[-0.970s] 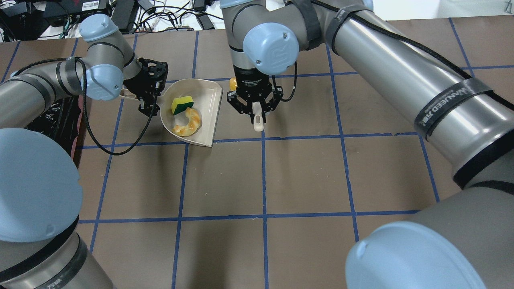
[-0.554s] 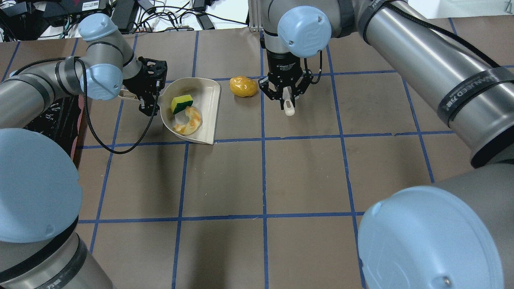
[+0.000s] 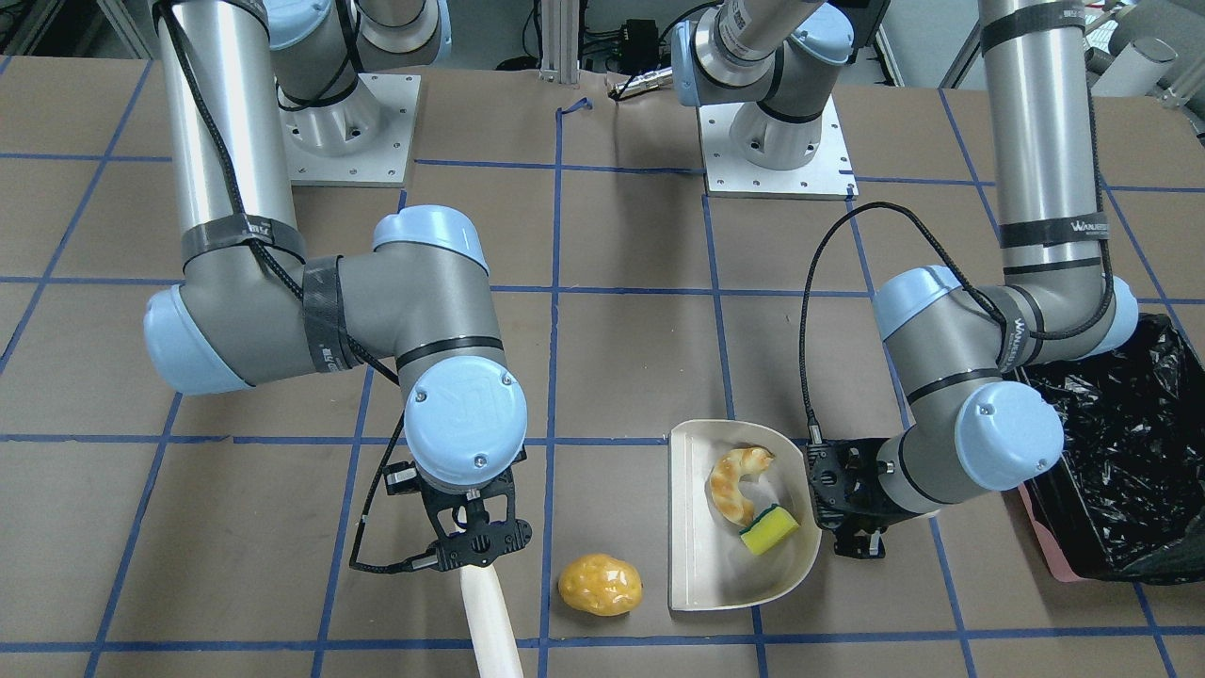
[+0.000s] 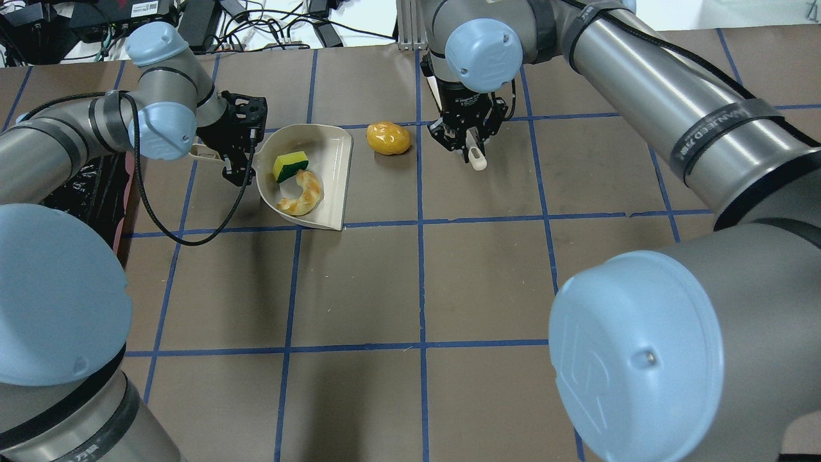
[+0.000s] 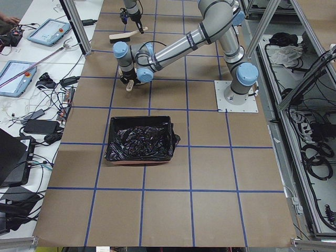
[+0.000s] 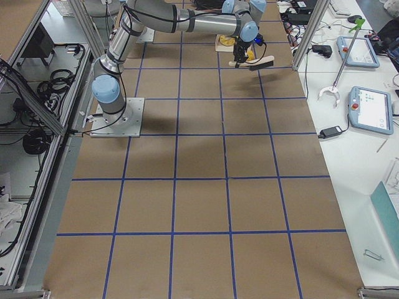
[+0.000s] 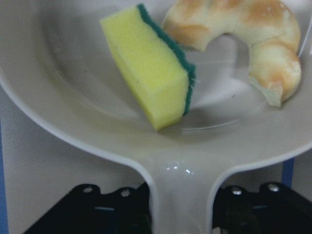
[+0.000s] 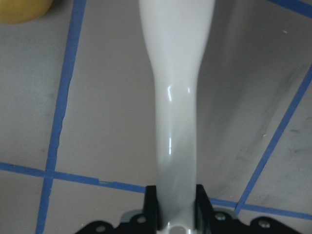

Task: Sweep and dump trash into bin
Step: 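Lift the brush and move it beyond the potato with the right gripper, then sweep the potato with the brush into the dustpan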

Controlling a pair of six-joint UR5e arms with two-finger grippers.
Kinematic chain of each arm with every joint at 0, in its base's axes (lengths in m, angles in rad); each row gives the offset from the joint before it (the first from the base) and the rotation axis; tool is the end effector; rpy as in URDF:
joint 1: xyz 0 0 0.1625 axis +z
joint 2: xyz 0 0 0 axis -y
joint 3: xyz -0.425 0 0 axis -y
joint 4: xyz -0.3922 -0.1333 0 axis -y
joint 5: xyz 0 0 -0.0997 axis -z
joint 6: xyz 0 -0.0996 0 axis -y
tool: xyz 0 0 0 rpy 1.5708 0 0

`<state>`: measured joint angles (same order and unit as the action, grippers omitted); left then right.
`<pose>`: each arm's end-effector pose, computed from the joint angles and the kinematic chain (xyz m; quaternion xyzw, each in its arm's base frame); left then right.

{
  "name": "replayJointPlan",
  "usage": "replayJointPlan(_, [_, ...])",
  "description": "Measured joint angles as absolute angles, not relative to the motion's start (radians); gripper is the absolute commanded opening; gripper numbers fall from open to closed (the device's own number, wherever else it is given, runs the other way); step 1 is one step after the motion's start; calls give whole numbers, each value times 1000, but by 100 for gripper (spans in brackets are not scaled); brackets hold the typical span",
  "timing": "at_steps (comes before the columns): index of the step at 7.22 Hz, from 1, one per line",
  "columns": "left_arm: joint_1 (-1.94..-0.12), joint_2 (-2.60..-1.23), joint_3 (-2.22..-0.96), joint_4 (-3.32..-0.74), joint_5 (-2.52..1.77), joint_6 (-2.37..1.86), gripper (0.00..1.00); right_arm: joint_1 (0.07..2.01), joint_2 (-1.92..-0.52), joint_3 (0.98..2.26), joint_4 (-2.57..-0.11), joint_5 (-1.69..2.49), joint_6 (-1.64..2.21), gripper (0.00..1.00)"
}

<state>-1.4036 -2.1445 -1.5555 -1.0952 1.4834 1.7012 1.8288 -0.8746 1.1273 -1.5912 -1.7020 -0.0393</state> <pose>-0.0311 -0.6689 0.2045 -0.6914 -0.7199 0.0105 0.0592 0.3017 -0.6719 0.2715 0.1543 -0.9791 -0.1078 0.0773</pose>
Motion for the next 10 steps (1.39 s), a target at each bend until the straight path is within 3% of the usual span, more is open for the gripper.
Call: replayJointPlan(10, [-1404,-2142,-1557,-1094,1483,1701,0,1876,-821,1107,-1517,-1653,-63,0])
